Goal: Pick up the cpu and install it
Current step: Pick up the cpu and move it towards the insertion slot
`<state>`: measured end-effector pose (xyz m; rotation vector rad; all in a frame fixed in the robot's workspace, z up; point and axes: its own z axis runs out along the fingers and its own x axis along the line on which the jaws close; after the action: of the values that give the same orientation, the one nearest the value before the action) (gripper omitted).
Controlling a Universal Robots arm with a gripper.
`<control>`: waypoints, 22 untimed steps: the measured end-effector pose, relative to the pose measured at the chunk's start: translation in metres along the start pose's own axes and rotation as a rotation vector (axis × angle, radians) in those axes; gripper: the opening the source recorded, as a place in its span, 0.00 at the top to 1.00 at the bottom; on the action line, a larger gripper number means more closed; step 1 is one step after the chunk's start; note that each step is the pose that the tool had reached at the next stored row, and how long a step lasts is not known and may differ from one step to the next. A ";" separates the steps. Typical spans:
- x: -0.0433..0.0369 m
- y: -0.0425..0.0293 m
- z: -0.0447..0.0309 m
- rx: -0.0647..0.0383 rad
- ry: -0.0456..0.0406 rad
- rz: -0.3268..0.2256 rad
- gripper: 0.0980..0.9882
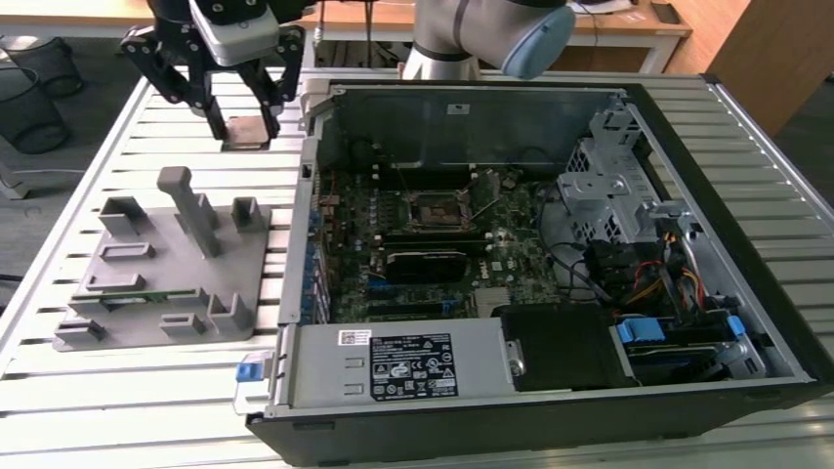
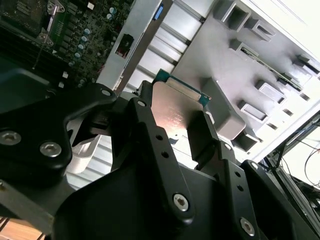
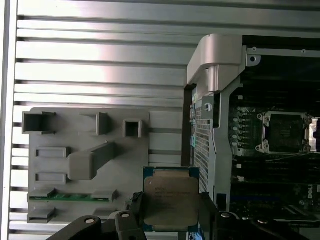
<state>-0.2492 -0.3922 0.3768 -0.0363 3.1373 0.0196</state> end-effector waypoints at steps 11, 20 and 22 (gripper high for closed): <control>-0.0155 -0.0003 0.0001 0.000 0.0000 0.000 0.52; -0.0331 -0.0006 0.0004 0.000 0.0000 0.000 0.52; -0.0370 -0.0006 0.0005 0.000 0.0000 0.000 0.52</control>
<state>-0.2122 -0.3920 0.3764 -0.0362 3.1373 0.0203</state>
